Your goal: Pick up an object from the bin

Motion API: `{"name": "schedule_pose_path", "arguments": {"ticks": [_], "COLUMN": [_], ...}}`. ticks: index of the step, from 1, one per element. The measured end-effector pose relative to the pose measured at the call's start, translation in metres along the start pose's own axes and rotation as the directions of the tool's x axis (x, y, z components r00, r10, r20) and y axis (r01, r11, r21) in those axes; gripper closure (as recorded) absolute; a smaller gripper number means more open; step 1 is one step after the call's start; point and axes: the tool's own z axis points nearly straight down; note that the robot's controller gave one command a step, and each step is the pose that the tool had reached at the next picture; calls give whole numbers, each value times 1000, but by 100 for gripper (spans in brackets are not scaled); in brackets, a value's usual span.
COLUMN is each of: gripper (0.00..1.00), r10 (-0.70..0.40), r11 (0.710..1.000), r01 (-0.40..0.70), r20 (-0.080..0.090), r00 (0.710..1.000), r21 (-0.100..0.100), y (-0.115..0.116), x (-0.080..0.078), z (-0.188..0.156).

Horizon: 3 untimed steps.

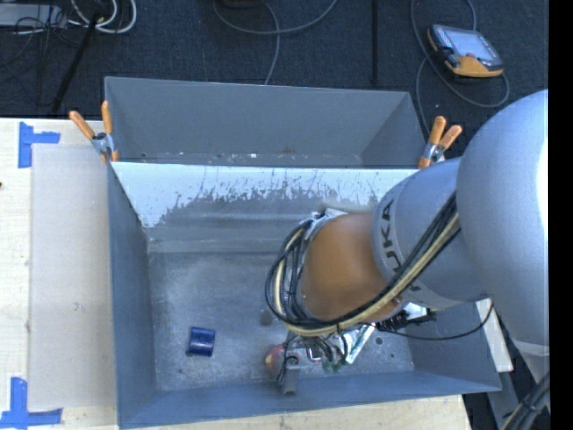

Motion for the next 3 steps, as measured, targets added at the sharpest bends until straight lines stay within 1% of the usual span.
{"name": "schedule_pose_path", "arguments": {"ticks": [1,2,3], "gripper": [100,100,100], "r10": [2,-112,186], "r11": [1000,994,983], "r01": [-2,112,-186], "r20": [-4,-9,-13], "r00": [1000,994,982], "r21": [-1,-2,2], "y": [0,-9,-33], "x": [1,-12,-1], "z": [1,-124,-200]}}
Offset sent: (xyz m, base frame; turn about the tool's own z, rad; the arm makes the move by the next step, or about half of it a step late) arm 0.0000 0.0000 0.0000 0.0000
